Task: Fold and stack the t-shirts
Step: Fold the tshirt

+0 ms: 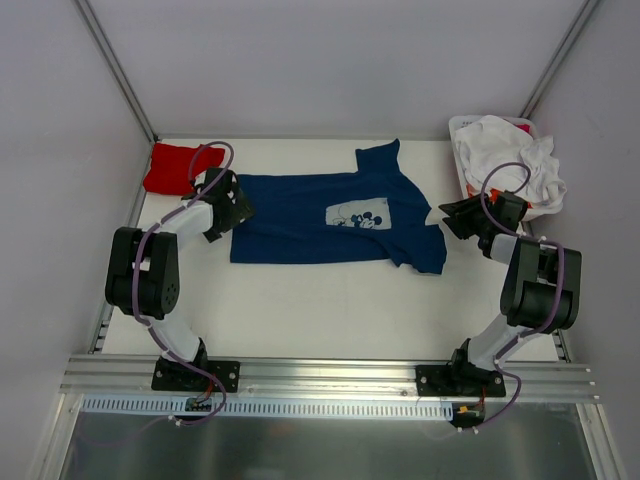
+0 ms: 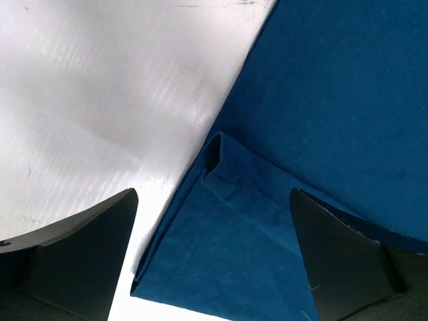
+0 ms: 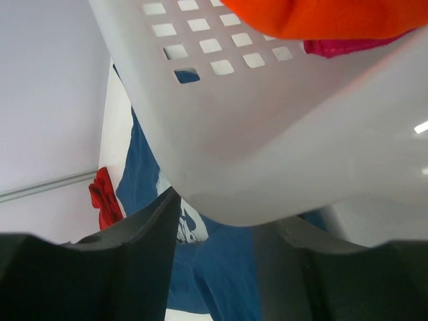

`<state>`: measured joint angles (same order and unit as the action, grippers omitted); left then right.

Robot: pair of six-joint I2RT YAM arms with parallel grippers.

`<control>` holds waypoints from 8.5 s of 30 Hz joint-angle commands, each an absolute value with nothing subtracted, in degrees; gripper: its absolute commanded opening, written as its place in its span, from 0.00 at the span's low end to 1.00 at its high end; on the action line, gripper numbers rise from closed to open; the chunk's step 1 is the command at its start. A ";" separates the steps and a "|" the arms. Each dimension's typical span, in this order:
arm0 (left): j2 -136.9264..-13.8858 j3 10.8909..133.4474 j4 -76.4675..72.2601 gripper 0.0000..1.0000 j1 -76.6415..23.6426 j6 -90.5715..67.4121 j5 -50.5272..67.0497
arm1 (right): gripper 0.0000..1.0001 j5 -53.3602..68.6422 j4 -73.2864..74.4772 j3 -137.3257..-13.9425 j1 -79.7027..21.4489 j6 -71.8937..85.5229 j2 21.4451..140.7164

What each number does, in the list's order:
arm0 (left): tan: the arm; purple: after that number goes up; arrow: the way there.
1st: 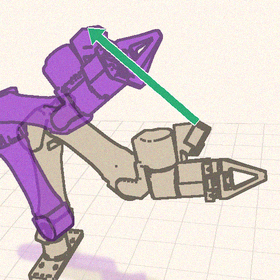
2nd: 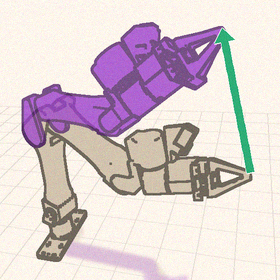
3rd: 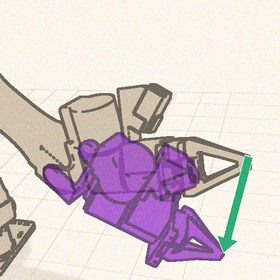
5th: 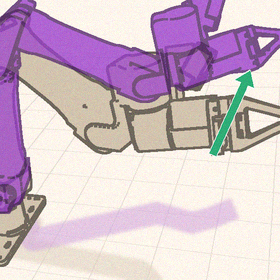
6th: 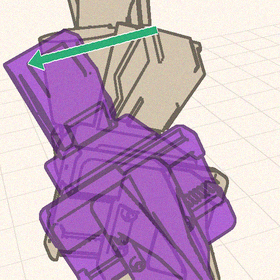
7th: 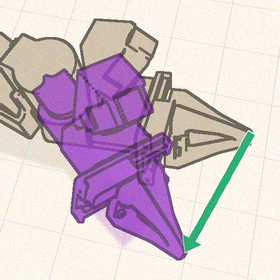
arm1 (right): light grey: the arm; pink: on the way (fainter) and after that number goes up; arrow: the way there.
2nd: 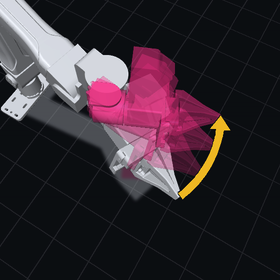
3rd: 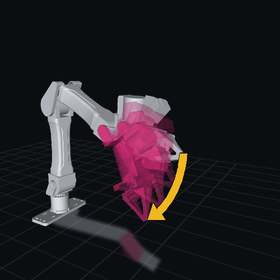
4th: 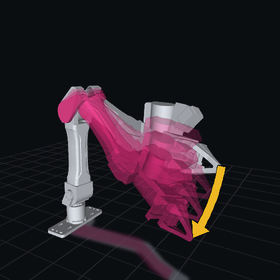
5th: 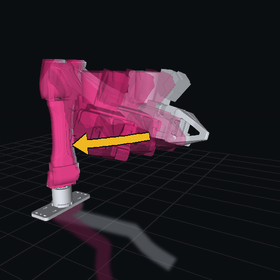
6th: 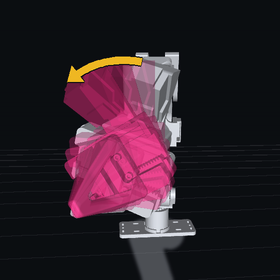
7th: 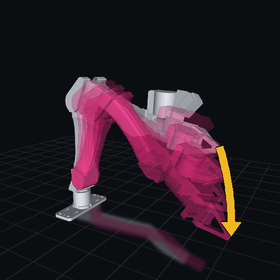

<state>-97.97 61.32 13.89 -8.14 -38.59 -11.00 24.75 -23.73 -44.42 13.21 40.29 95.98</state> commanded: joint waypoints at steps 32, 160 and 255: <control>-79.45 48.17 13.71 0.99 -10.11 -40.25 -9.32 | 0.46 15.47 -3.16 -17.33 8.17 34.53 50.71; -78.66 45.70 13.97 0.99 -10.55 -39.99 -8.44 | 0.00 24.43 -34.37 -49.02 5.36 44.03 97.28; -80.77 48.69 13.97 0.99 -12.04 -39.46 -7.73 | 0.33 17.66 -37.71 -37.61 -0.97 33.93 95.53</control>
